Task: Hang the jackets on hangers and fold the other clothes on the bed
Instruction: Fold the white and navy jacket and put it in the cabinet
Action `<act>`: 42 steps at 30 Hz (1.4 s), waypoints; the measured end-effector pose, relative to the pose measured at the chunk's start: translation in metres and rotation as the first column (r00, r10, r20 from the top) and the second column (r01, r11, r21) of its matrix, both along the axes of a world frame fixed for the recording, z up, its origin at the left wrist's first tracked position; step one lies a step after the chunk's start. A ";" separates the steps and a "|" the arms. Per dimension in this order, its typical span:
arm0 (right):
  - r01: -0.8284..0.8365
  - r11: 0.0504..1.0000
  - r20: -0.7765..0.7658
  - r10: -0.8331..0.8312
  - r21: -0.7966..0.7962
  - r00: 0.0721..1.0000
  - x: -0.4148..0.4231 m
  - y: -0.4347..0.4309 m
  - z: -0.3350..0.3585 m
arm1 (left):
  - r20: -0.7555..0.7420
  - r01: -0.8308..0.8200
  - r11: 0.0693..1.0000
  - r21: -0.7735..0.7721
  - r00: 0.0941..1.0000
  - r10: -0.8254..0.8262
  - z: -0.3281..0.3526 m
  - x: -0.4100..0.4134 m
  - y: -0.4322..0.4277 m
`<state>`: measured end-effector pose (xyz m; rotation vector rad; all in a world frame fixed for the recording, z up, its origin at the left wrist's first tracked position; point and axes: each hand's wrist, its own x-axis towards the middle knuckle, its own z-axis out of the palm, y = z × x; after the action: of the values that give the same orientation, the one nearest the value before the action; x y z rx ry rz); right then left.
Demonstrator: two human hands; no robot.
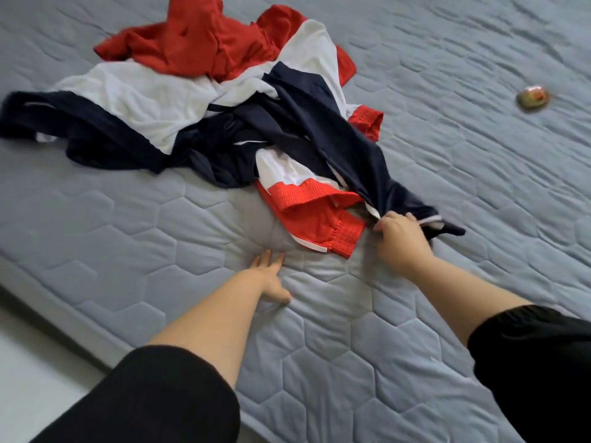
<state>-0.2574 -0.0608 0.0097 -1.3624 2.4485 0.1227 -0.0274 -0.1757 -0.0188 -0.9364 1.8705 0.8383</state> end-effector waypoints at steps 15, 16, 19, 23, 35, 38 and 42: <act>-0.338 0.928 0.622 0.173 0.156 0.764 0.099 0.074 0.205 | 0.112 -0.769 -0.159 0.620 -0.114 0.987 0.163 -0.017 0.066; -0.389 0.900 0.673 0.166 0.195 0.721 0.109 0.086 0.220 | 0.075 -0.768 -0.194 0.610 -0.187 0.979 0.181 -0.019 0.070; -0.379 0.894 0.716 0.102 0.238 0.691 0.119 0.121 0.245 | -0.154 -0.861 -0.128 0.492 -0.230 0.961 0.233 -0.018 0.084; 0.047 0.965 0.722 -0.224 0.257 0.654 0.097 0.144 0.270 | -0.261 -0.836 0.025 0.548 -0.143 0.955 0.317 -0.006 0.108; 0.574 0.783 0.957 -0.290 0.241 -0.006 0.111 0.151 0.428 | -0.478 -0.463 0.698 0.546 0.512 0.714 0.516 0.027 0.243; 0.588 0.803 0.930 -0.281 0.094 0.236 0.116 0.164 0.459 | -0.505 -0.531 0.767 0.360 0.580 0.639 0.537 0.044 0.271; 0.516 0.856 0.907 -0.200 -0.022 0.370 0.129 0.200 0.504 | -0.500 -0.575 0.816 -0.062 0.725 0.474 0.549 0.079 0.315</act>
<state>-0.1284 0.1389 0.5141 -0.5957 1.7420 -0.9146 0.0519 0.1389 0.5306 -1.5684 2.1596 1.3182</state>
